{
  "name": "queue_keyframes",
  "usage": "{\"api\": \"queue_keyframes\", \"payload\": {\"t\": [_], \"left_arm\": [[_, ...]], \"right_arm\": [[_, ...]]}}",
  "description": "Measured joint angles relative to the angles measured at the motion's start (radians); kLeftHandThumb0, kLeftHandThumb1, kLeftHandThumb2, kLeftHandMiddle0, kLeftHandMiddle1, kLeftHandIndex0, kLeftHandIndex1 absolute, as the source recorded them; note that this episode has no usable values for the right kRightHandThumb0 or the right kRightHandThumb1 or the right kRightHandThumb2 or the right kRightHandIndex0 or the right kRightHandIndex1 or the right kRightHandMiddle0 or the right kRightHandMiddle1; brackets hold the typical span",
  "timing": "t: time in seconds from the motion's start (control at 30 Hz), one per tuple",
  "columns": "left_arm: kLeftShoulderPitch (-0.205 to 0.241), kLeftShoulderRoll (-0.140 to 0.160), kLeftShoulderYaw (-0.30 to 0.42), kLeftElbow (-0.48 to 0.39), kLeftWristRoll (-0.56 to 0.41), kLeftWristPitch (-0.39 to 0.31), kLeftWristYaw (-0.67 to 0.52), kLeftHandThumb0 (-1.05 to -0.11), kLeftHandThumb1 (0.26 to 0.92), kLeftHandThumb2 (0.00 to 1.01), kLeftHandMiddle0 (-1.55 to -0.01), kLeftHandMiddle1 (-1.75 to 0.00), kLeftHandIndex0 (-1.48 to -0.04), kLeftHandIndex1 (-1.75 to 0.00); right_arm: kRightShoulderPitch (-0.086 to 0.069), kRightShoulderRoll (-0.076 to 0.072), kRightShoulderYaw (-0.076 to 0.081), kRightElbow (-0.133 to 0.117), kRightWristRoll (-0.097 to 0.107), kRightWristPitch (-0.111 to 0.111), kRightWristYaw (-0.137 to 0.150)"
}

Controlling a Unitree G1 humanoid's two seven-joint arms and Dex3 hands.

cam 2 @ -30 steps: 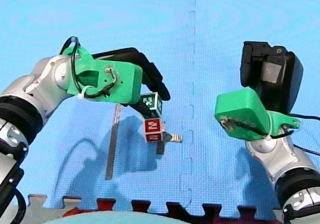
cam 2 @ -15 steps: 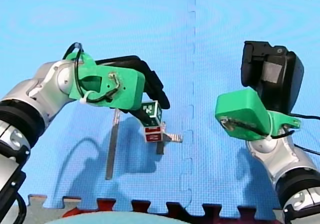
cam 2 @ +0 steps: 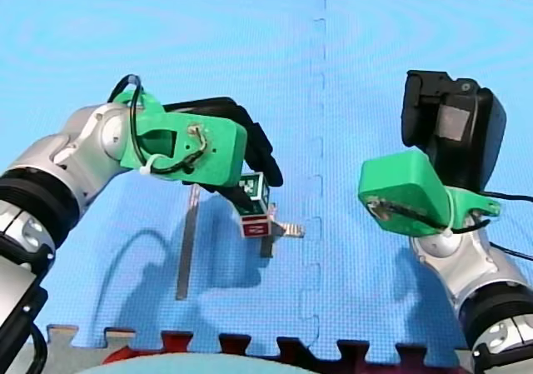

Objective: Stack cube left

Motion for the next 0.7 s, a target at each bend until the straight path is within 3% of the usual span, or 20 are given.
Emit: {"api": "queue_keyframes", "payload": {"t": [0.7], "left_arm": [[0.005, 0.004, 0.024, 0.002, -0.027, -0.005, -0.039, -0.466, 0.847, 0.0, -1.09, -1.75, -1.39, -0.02]], "right_arm": [[0.001, 0.01, 0.0, 0.001, 0.0, 0.001, -0.009]]}}
